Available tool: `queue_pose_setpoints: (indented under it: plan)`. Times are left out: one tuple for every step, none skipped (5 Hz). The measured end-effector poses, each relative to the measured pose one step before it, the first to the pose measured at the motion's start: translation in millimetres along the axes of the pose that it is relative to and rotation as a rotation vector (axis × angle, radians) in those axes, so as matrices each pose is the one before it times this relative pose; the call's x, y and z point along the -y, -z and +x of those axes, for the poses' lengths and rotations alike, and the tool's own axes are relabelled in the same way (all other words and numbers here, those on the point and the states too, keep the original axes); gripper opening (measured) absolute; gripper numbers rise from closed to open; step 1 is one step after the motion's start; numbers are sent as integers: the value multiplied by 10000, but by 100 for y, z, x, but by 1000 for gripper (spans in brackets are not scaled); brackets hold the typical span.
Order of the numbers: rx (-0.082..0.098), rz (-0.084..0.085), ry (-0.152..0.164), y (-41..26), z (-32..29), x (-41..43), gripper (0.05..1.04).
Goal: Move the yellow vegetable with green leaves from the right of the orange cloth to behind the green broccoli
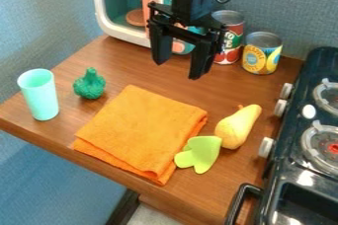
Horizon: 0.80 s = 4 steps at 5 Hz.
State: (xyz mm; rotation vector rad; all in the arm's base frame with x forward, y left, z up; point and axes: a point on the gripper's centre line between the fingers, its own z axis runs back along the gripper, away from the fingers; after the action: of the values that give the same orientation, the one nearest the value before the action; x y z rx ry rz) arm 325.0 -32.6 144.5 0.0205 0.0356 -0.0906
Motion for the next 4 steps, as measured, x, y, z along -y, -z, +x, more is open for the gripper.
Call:
queue_pose_setpoints:
  plan:
    - [-354,-39,-1,1148,22,93,1001]
    - [-81,-463,238,1527,1385,998,1001]
    - [76,-27,496,332,1236,1653,1001]
    - [102,-6,46,215,1083,513,1001]
